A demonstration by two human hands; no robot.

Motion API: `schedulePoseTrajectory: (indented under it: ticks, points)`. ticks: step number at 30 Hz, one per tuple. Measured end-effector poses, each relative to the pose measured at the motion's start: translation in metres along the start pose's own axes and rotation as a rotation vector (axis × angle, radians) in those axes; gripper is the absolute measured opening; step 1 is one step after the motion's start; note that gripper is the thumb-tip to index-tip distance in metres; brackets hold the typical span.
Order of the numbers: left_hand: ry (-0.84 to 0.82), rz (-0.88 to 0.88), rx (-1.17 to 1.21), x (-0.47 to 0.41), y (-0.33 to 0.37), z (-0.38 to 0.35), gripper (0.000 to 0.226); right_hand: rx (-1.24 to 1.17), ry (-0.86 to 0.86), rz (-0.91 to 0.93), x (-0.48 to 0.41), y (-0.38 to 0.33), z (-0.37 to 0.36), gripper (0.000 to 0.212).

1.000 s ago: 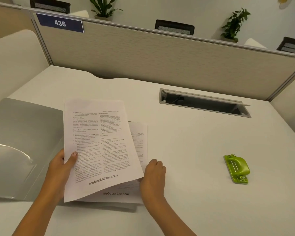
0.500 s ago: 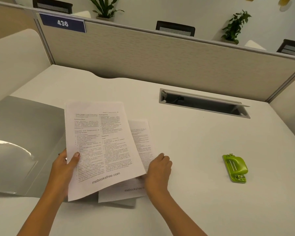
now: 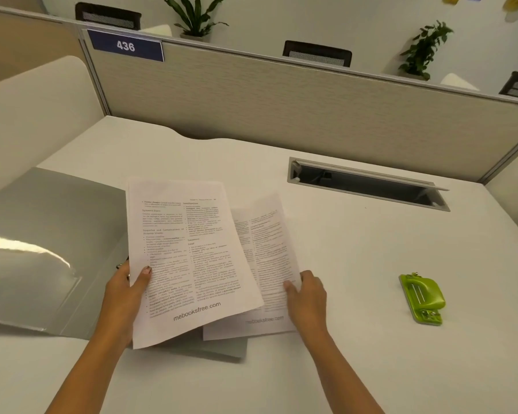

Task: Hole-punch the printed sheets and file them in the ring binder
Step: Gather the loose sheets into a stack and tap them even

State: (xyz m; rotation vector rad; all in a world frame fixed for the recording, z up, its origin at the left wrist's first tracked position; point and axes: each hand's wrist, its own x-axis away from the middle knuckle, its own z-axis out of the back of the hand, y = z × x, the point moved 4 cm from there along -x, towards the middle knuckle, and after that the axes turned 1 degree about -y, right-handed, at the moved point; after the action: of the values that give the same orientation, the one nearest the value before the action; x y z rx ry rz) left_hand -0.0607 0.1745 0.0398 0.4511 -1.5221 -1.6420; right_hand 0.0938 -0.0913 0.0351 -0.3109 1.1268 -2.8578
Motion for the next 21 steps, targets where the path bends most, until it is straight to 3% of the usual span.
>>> schedulePoseTrajectory:
  ticks: [3,9,14,18,21]
  points:
    - [-0.001,-0.004,0.016,-0.002,-0.001,0.000,0.029,-0.002,0.161,0.081,-0.001,0.006,0.026,0.009]
    - [-0.014,-0.057,0.010,-0.006,0.001,-0.009,0.021,0.076,0.401,0.297,0.010,-0.029,0.087,0.018]
    - [-0.016,-0.099,-0.031,-0.007,0.003,-0.021,0.029,0.076,0.527,0.537,0.039,-0.082,0.129,0.051]
    - [-0.048,-0.122,-0.005,-0.004,0.009,-0.033,0.023,-0.017,0.566,0.610,0.049,-0.100,0.146,0.023]
    - [-0.085,-0.122,0.042,0.000,0.015,-0.042,0.017,-0.131,0.429,0.547,0.042,-0.101,0.131,0.015]
